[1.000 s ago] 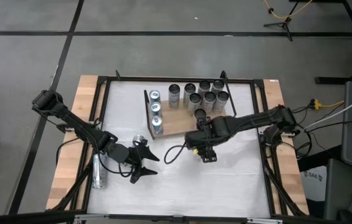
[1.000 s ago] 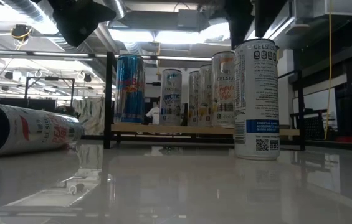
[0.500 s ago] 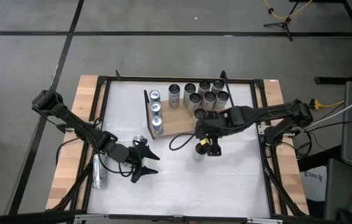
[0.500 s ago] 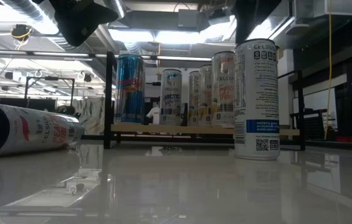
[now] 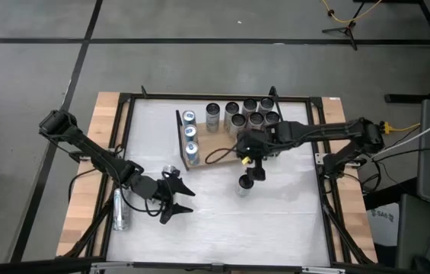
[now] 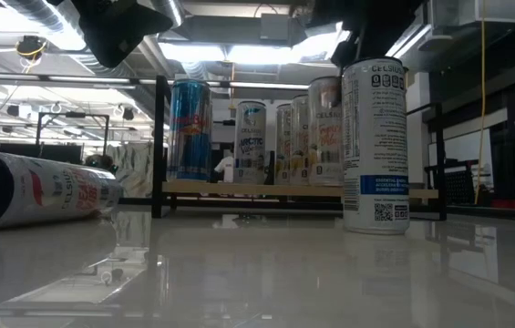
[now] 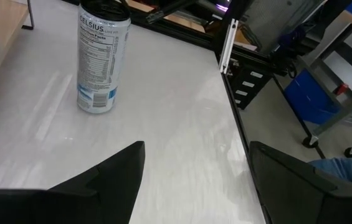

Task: Place canned beverage on shelf
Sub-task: Put the white-blue soda can on the shelf aligned with the other white-blue soda can

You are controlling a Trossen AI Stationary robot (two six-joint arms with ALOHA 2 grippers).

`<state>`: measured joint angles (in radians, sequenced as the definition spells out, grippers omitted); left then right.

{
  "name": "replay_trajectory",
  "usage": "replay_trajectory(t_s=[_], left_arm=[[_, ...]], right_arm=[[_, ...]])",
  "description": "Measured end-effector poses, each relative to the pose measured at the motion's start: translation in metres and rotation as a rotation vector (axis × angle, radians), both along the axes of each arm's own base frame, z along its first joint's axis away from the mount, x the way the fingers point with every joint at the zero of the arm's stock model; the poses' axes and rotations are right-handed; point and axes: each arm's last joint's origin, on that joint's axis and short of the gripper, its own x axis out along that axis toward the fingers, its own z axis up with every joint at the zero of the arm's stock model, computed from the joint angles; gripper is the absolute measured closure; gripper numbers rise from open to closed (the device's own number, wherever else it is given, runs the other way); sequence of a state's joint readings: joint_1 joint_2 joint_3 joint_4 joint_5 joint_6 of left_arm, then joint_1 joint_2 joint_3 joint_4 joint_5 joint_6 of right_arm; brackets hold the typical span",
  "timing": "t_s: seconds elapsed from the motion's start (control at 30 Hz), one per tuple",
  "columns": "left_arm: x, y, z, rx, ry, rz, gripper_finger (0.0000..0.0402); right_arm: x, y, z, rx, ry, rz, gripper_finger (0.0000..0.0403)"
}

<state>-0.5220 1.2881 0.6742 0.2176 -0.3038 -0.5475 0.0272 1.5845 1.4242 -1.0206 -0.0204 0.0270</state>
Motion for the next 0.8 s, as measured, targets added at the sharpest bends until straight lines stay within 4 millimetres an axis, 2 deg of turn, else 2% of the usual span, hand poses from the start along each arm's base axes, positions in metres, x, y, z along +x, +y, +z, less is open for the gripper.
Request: replay_trajectory(t_s=[0.17, 0.8], left_arm=[[0.0, 0.0, -0.0001, 0.0, 0.0, 0.0, 0.012], [0.0, 0.0, 0.0, 0.0, 0.0, 0.0, 0.012]], right_arm=[[0.0005, -0.0097, 0.0001, -0.004, -0.004, -0.023, 0.0008], [-0.0049, -0.0066, -0.0017, 0.064, 0.055, 0.002, 0.0008]])
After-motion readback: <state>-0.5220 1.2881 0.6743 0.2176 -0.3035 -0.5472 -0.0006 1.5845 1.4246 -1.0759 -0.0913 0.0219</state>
